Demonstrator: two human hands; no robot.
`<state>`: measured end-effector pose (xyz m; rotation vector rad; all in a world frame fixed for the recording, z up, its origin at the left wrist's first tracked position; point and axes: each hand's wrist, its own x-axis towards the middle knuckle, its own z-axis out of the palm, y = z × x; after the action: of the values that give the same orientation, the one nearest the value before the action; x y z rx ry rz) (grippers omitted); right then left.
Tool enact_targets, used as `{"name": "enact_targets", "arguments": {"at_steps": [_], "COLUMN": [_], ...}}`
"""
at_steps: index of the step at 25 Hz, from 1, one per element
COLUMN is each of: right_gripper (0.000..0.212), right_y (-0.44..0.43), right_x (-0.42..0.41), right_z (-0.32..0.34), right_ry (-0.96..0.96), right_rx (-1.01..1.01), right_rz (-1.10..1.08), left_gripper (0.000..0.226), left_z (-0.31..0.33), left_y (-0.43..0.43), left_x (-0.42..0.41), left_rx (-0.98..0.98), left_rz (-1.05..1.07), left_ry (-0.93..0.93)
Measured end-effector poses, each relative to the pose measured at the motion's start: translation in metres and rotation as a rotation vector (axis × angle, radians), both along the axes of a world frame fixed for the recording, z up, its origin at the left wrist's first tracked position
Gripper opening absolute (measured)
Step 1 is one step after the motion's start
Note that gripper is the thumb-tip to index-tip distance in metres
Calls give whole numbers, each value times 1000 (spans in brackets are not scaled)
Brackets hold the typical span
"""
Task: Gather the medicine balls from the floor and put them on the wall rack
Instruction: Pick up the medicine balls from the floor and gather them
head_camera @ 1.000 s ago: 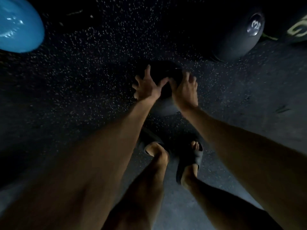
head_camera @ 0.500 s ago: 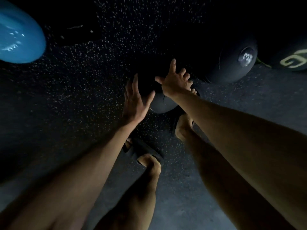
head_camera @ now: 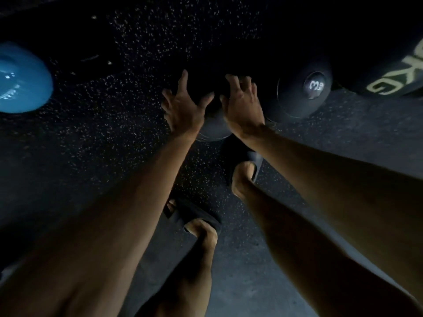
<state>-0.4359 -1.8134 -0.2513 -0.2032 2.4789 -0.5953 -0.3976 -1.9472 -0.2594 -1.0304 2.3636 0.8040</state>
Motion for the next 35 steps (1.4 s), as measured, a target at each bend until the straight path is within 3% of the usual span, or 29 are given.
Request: {"name": "enact_targets", "arguments": {"at_steps": [6, 13, 19, 22, 25, 29, 35], "right_gripper": [67, 48, 34, 38, 38, 41, 38], "right_y": [10, 6, 13, 9, 3, 0, -7], "right_x": [18, 50, 120, 168, 219, 277, 368], "right_z": [15, 93, 252, 341, 417, 485, 528], "right_ry": [-149, -301, -304, -289, -291, -272, -237], "right_rx": [2, 45, 148, 184, 85, 25, 24], "right_rz": [-61, 18, 179, 211, 219, 204, 408], "left_gripper": [83, 58, 37, 34, 33, 33, 34], "left_z": [5, 90, 253, 337, 411, 473, 508], "left_y": [4, -6, -20, -33, -41, -33, -23], "left_x": [-29, 22, 129, 196, 273, 358, 465], "left_rx": [-8, 190, 162, 164, 186, 213, 218], "left_rz": [8, -177, -327, -250, -131, -79, 91], "left_ry": [-102, -135, -166, -141, -89, -58, 30]}}
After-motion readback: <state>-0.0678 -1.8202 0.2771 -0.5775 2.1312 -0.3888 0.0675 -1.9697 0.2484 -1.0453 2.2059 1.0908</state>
